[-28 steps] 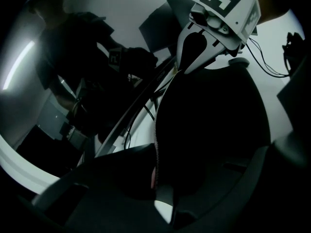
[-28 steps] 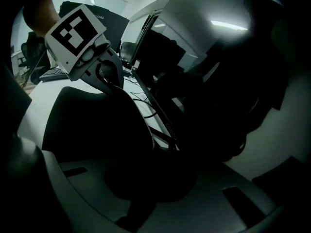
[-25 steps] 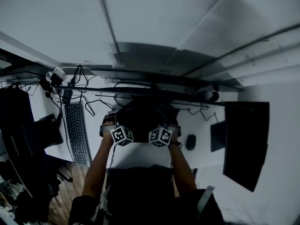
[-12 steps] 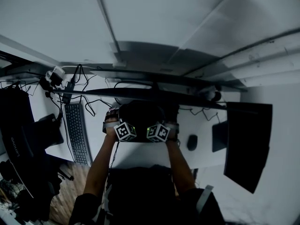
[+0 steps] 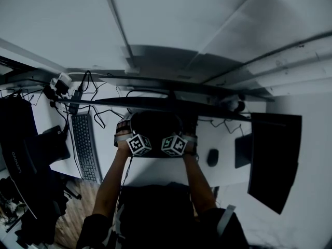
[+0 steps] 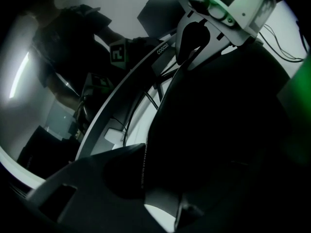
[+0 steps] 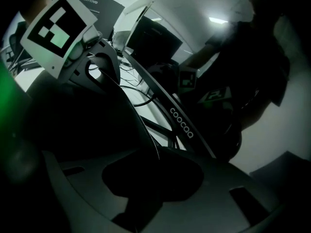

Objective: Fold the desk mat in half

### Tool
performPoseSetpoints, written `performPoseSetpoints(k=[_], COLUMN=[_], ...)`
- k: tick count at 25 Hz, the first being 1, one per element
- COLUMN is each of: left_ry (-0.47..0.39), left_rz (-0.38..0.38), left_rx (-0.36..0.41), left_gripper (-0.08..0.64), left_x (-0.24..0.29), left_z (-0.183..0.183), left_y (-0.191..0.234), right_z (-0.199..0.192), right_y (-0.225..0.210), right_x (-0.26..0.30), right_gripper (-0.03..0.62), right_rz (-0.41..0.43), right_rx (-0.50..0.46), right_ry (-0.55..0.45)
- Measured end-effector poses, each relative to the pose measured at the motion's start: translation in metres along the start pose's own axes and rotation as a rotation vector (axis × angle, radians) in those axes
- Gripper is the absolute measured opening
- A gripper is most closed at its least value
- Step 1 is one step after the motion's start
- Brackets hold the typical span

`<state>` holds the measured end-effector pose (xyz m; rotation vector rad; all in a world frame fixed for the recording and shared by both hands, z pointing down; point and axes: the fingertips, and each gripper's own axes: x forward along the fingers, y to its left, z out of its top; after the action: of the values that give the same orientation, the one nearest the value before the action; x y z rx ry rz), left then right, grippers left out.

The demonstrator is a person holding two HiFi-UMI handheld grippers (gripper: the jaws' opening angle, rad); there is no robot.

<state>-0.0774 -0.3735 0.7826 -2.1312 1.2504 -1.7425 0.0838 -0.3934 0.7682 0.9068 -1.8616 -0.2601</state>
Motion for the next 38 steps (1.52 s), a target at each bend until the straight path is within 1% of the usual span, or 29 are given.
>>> performPoseSetpoints(k=[2, 5, 9, 14, 17, 18, 19, 21, 23, 24, 27, 28, 30, 33, 35, 38], left_ry=[-0.010, -0.016, 0.000, -0.011, -0.035, -0.039, -0.045, -0.067, -0.109, -0.139, -0.243, -0.275, -0.332, -0.412, -0.447, -0.478], left_rz=[0.003, -0.020, -0.013, -0.018, 0.003, 0.014, 0.025, 0.054, 0.068, 0.062, 0.021, 0.010, -0.003, -0.030, -0.091, -0.220], left_rx=[-0.011, -0.045, -0.048, -0.088, -0.134, -0.151, -0.171, -0.216, -0.284, -0.334, -0.513, -0.561, -0.631, -0.726, -0.818, -0.974], left_gripper=[0.130, 0.165, 0.197, 0.209, 0.208, 0.206, 0.183, 0.089, 0.014, 0.006, 0.005, 0.005, 0.005, 0.005, 0.005, 0.005], left_x=[-0.001, -0.001, 0.001, -0.009, -0.019, -0.024, -0.029, -0.043, -0.058, -0.067, -0.095, -0.105, -0.126, -0.160, -0.181, -0.211], left_z=[0.001, -0.001, -0.008, -0.006, -0.003, -0.004, -0.004, -0.003, -0.001, 0.001, 0.008, 0.010, 0.015, 0.023, 0.027, 0.031], left_y=[0.002, -0.001, -0.001, 0.004, 0.012, 0.015, 0.019, 0.029, 0.035, 0.038, 0.043, 0.045, 0.047, 0.052, 0.050, 0.038], right_z=[-0.001, -0.002, 0.000, -0.003, -0.002, 0.000, 0.000, 0.000, 0.002, 0.004, 0.010, 0.012, 0.016, 0.031, 0.039, 0.048], right_y=[-0.001, -0.004, -0.008, -0.007, -0.009, -0.009, -0.009, -0.007, -0.007, -0.008, -0.009, -0.009, -0.010, -0.019, -0.023, -0.029], right_x=[0.001, 0.000, -0.003, -0.008, -0.016, -0.019, -0.022, -0.029, -0.040, -0.046, -0.065, -0.072, -0.087, -0.119, -0.141, -0.174], right_gripper=[0.070, 0.083, 0.091, 0.095, 0.095, 0.095, 0.095, 0.095, 0.095, 0.095, 0.094, 0.094, 0.087, 0.064, 0.053, 0.038], right_rz=[-0.007, -0.017, -0.014, -0.012, -0.018, -0.014, -0.010, -0.006, 0.006, 0.015, 0.037, 0.043, 0.049, 0.041, 0.036, 0.028], right_rx=[0.017, 0.031, 0.050, 0.058, 0.084, 0.098, 0.112, 0.147, 0.193, 0.224, 0.341, 0.381, 0.450, 0.525, 0.575, 0.654], right_ry=[0.001, -0.001, -0.001, 0.005, 0.001, -0.001, -0.004, -0.011, -0.018, -0.025, -0.051, -0.062, -0.089, -0.140, -0.173, -0.224])
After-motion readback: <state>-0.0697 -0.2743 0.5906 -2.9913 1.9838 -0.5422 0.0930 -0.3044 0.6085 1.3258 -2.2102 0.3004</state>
